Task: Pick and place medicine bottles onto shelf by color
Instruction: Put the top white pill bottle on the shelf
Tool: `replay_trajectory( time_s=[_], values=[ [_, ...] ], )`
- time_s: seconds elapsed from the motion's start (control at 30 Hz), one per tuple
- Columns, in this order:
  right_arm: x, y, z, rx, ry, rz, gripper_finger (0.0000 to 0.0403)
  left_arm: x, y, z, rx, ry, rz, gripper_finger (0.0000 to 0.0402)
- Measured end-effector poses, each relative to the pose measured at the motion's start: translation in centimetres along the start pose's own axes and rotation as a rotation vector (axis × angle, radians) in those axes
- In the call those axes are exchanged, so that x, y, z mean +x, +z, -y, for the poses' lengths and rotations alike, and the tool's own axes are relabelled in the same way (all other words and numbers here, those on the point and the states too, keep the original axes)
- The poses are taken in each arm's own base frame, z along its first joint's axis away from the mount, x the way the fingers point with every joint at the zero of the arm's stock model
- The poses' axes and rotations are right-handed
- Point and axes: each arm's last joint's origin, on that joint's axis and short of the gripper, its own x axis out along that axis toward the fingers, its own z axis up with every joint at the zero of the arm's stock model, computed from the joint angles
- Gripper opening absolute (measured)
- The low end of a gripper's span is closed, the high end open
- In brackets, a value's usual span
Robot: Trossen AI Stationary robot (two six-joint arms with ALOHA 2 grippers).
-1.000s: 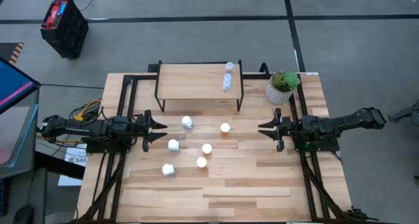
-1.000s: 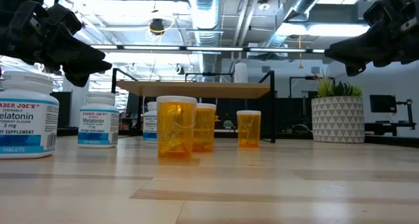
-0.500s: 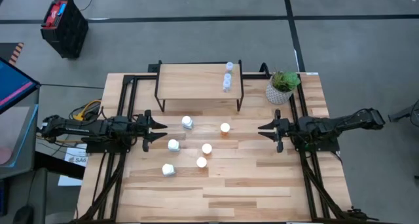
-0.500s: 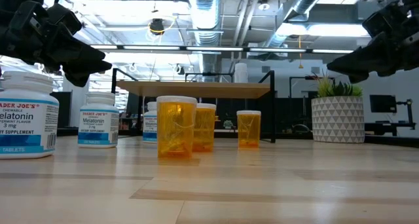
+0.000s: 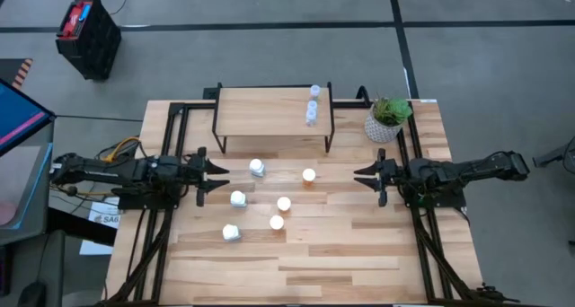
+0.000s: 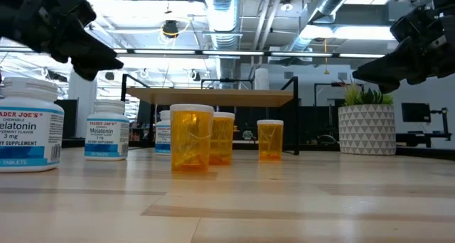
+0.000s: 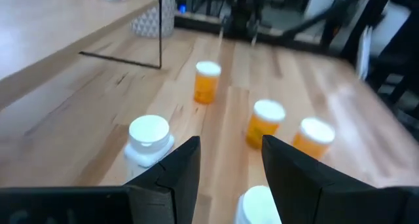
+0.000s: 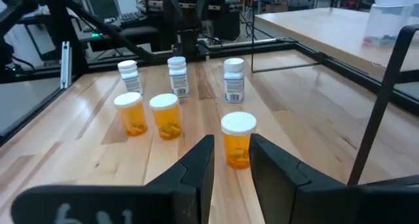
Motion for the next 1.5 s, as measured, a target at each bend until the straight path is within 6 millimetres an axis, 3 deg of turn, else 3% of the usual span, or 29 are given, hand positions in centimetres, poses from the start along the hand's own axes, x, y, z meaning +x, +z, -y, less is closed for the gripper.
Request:
replay_trajectory(
  time_s=[0.37, 0.6, 0.77, 1.0, 1.23, 1.5],
  values=[
    [0.0, 0.0, 0.0, 0.001, 0.000, -0.001, 0.0120, 4.9, 5.3, 1.6, 0.309, 0.042, -0.217, 0.0157],
    [0.0, 0.0, 0.0, 0.003, 0.003, -0.003, 0.0120, 8.8, 8.1, 1.6, 0.435, 0.080, -0.417, 0.0215],
    [0.0, 0.0, 0.0, 0.002, 0.003, -0.003, 0.0120, 11.5, 8.0, 0.7, 0.529, 0.055, -0.541, 0.0243],
    [0.0, -0.1, 0.0, 0.001, 0.003, -0.003, 0.0120, 13.5, 7.1, -1.9, 0.505, 0.083, -0.665, 0.0245],
    [0.0, -0.1, 0.0, 0.000, 0.003, -0.003, 0.0120, 14.4, 7.3, -3.4, 0.506, 0.084, -0.691, 0.0245],
    [0.0, -0.1, 0.0, 0.000, 0.004, -0.003, 0.0120, 14.0, 6.9, -3.8, 0.518, 0.101, -0.756, 0.0245]
  ],
)
